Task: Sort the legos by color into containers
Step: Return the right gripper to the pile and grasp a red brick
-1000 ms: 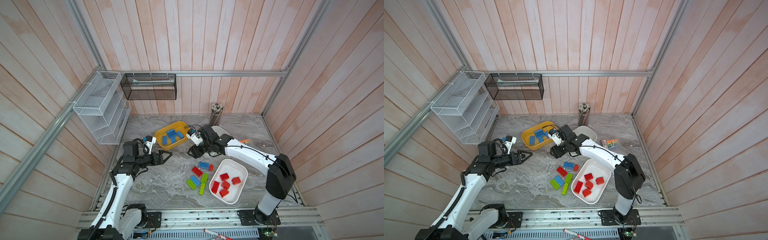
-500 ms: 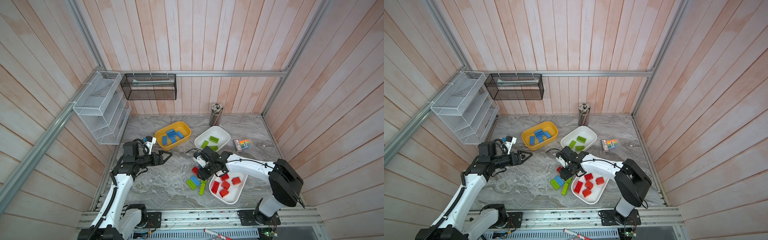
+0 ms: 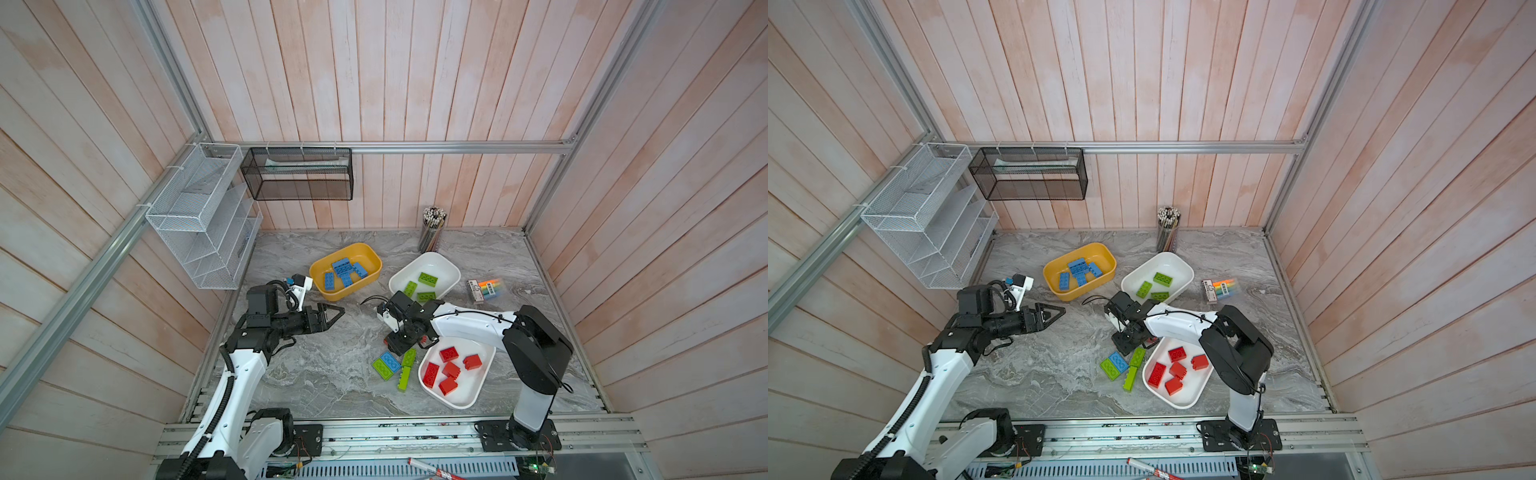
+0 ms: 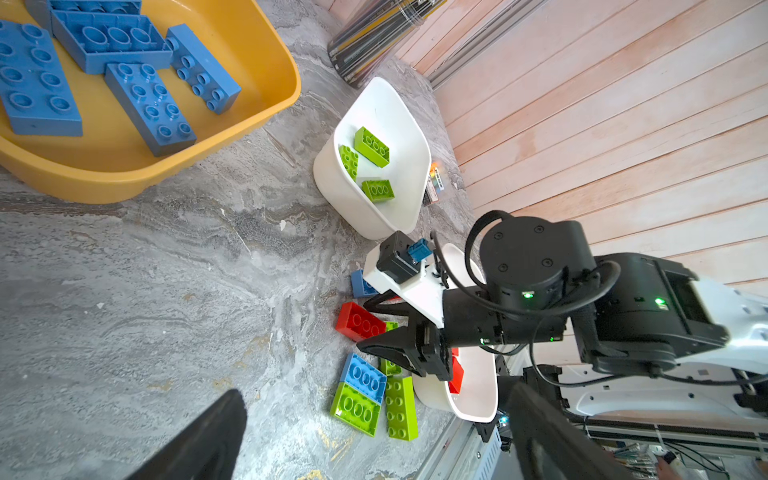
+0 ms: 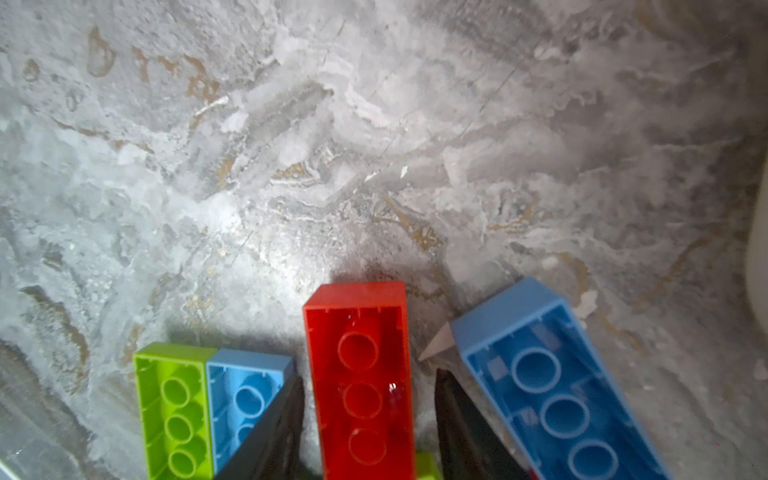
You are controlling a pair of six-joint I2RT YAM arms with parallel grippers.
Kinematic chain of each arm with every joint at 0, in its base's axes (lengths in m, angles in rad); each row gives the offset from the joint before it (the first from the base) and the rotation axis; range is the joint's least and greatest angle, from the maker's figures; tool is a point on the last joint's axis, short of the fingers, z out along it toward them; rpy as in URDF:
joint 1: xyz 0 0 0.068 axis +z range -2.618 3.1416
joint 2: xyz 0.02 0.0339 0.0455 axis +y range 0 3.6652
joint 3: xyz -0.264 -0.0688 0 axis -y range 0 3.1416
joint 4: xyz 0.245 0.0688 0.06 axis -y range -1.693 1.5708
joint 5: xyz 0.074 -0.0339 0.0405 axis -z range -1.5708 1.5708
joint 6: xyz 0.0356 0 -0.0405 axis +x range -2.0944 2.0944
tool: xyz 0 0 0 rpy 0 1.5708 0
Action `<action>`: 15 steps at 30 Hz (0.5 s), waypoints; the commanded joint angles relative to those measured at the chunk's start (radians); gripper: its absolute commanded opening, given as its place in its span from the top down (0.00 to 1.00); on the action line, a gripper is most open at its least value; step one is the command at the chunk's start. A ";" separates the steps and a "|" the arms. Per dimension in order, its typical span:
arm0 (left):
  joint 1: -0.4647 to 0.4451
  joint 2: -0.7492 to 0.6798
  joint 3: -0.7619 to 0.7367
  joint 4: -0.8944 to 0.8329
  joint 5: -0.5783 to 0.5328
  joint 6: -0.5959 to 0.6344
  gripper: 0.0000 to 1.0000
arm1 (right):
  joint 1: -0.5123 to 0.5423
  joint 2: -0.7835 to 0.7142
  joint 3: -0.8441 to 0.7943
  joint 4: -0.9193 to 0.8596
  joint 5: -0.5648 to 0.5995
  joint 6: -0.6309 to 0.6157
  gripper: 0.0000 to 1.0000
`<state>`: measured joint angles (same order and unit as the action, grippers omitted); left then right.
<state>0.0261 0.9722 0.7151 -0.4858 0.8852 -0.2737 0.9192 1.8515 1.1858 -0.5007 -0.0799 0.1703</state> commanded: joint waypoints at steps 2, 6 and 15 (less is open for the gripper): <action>0.005 -0.010 -0.020 0.009 0.012 0.010 0.00 | 0.019 0.045 0.034 -0.021 0.050 -0.021 0.52; 0.005 -0.006 -0.016 0.012 0.013 0.013 0.00 | 0.029 0.054 0.054 -0.036 0.081 -0.022 0.61; 0.005 -0.015 -0.025 0.078 0.084 -0.057 0.00 | 0.025 -0.128 0.088 -0.121 0.082 0.041 0.74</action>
<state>0.0261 0.9718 0.7082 -0.4591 0.9154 -0.2989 0.9421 1.8286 1.2446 -0.5598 -0.0063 0.1696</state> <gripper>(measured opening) 0.999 0.311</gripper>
